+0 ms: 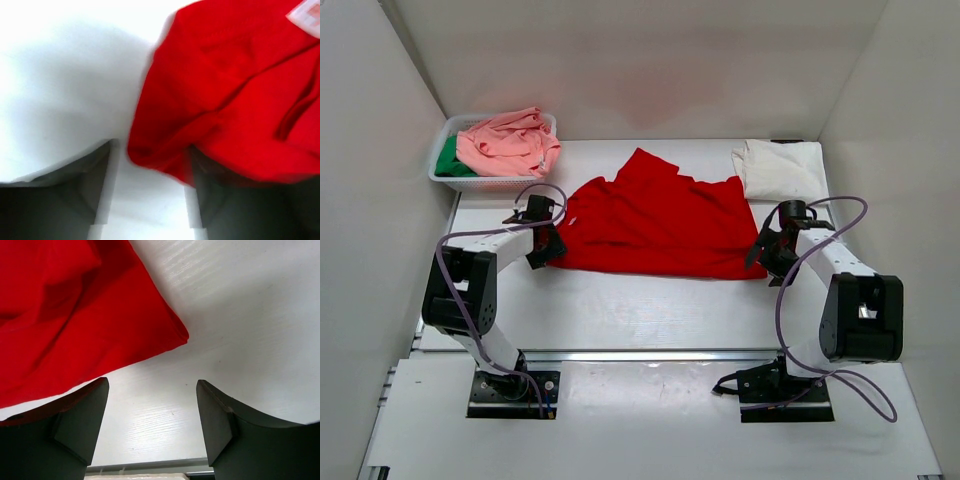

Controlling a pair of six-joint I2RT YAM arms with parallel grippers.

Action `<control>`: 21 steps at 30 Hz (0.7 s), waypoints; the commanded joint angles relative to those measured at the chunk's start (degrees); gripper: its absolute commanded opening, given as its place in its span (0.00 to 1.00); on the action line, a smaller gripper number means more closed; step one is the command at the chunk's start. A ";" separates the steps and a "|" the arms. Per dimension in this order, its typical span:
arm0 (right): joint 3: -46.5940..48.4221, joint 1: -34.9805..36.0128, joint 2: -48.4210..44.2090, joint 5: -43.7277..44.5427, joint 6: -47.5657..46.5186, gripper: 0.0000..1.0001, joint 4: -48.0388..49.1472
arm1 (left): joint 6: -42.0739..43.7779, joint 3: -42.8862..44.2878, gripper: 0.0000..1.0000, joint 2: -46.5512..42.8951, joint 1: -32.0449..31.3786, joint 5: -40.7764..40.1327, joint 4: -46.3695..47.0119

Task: Fold and stack the t-shirts
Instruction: Fold the flattened tshirt in 1/3 of the way

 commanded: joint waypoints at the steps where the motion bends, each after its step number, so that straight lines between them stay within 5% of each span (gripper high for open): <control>1: -1.03 -0.23 -0.96 0.15 2.98 0.68 4.66 | -2.76 1.73 0.54 1.23 -0.96 -1.45 4.24; 5: 0.21 -0.25 3.41 0.57 4.47 0.68 6.60 | -3.45 1.04 0.00 1.55 -0.73 -0.45 3.84; 7: 1.61 -0.74 7.26 0.28 4.44 0.61 6.97 | -3.12 -0.53 0.00 -0.87 -0.58 -0.75 2.67; 9: 2.98 -0.66 10.11 -0.38 3.09 0.12 6.73 | -3.36 -2.01 0.00 -3.53 -1.01 -1.00 0.44; 10: 4.48 -0.63 11.45 -0.45 2.90 0.00 5.92 | -3.46 -2.79 0.00 -5.82 -1.43 -0.91 -1.19; 21: 4.90 -1.88 8.08 2.62 -4.27 0.00 -1.39 | -8.26 -11.70 0.00 -30.64 -9.65 4.93 -14.55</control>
